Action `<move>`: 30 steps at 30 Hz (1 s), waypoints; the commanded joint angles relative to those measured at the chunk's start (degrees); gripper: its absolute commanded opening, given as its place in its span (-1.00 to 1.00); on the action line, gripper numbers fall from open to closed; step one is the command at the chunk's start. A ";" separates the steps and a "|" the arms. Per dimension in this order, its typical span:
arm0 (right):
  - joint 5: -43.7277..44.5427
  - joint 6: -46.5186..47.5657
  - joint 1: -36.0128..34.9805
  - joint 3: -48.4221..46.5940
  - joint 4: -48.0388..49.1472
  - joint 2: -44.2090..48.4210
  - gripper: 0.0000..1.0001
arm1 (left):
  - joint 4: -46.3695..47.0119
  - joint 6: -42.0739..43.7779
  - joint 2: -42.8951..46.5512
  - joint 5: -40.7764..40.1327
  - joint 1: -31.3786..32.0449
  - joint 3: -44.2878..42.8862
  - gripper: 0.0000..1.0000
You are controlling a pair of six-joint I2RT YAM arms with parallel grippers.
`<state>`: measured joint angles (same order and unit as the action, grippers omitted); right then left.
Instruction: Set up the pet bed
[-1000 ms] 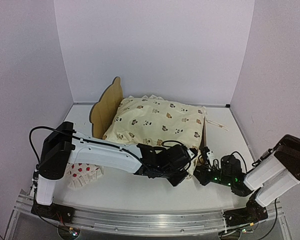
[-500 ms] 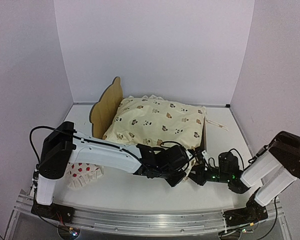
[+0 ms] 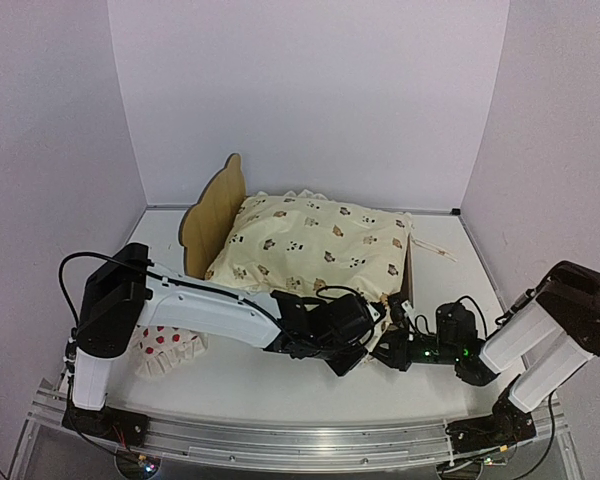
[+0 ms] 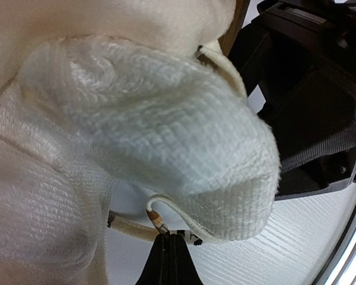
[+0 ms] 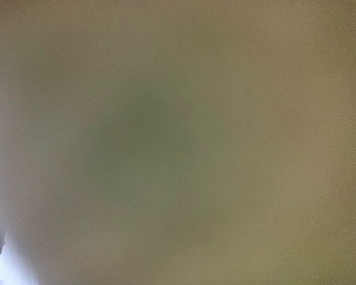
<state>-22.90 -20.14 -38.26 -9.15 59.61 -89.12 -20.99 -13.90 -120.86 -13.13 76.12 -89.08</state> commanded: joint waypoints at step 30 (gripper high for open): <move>-3.89 -5.90 0.26 -4.94 1.68 -5.53 -0.04 | -0.98 -1.99 2.95 0.90 -0.29 0.26 -1.00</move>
<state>-24.90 -25.30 -38.26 -12.18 59.88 -92.08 -21.17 -16.32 -120.75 -12.06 76.07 -86.86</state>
